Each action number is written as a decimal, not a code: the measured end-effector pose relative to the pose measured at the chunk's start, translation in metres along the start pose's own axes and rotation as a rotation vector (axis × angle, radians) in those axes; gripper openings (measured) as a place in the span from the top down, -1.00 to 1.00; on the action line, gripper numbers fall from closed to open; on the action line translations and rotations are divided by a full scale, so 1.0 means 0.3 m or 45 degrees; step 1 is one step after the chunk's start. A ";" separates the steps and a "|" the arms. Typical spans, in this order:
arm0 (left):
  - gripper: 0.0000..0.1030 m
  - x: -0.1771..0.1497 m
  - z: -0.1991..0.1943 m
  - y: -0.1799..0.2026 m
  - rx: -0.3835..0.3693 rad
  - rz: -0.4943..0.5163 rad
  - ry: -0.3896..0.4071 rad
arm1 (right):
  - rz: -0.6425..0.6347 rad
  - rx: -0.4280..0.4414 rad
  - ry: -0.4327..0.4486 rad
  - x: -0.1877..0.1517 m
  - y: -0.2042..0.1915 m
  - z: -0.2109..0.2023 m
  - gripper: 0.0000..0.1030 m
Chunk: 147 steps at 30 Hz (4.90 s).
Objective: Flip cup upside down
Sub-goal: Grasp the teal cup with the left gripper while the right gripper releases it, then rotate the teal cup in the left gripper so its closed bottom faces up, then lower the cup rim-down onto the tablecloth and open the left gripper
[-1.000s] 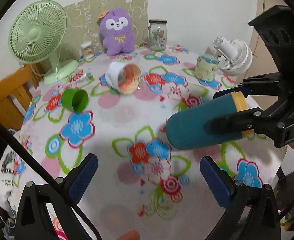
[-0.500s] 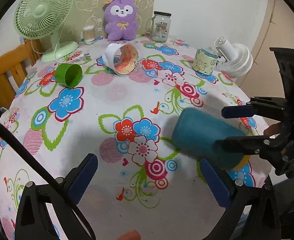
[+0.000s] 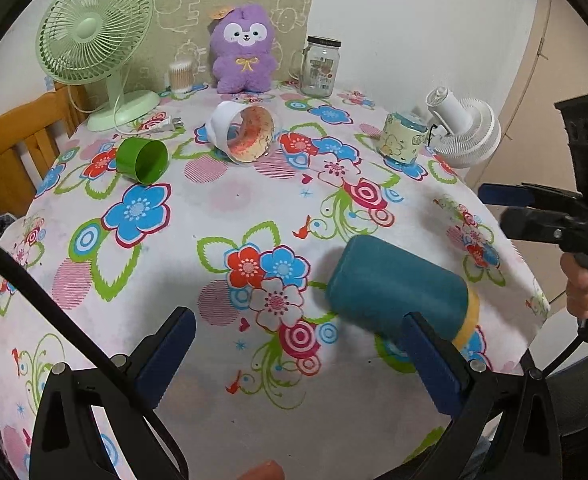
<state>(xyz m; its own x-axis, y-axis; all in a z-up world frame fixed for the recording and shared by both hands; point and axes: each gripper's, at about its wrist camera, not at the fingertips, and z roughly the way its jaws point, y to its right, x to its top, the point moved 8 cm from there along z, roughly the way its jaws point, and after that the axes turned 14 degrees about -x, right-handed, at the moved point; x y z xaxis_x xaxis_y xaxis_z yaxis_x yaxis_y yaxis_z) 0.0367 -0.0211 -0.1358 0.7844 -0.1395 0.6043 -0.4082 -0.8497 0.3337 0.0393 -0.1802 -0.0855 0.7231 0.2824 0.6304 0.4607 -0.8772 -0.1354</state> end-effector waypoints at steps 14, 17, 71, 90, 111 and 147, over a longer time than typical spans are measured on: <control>-1.00 -0.016 0.032 0.123 -0.094 -0.277 0.025 | -0.104 -0.005 -0.016 -0.117 -0.014 -0.107 -0.85; -1.00 -0.010 0.050 0.131 -0.073 -0.328 0.043 | -0.115 0.002 -0.029 -0.138 0.000 -0.111 -0.85; -0.44 0.065 0.201 0.030 0.211 -0.815 0.016 | -0.021 0.200 0.002 -0.254 0.148 -0.056 -0.85; -0.36 0.193 0.030 0.073 0.310 -0.494 0.214 | -0.068 0.218 0.170 -0.128 -0.038 -0.088 -0.85; -0.35 0.146 0.099 0.045 0.386 -0.413 0.123 | -0.072 0.206 0.125 -0.149 -0.073 -0.048 -0.85; -0.95 0.183 0.054 0.067 0.401 -0.343 0.174 | -0.005 0.186 0.161 -0.124 -0.057 -0.054 -0.85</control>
<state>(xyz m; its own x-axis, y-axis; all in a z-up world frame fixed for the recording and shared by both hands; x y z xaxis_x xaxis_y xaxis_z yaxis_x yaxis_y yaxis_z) 0.0792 -0.0541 -0.1075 0.7658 0.1590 0.6231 -0.0183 -0.9632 0.2683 -0.0038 -0.1821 -0.0942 0.6553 0.2265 0.7206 0.5395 -0.8080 -0.2366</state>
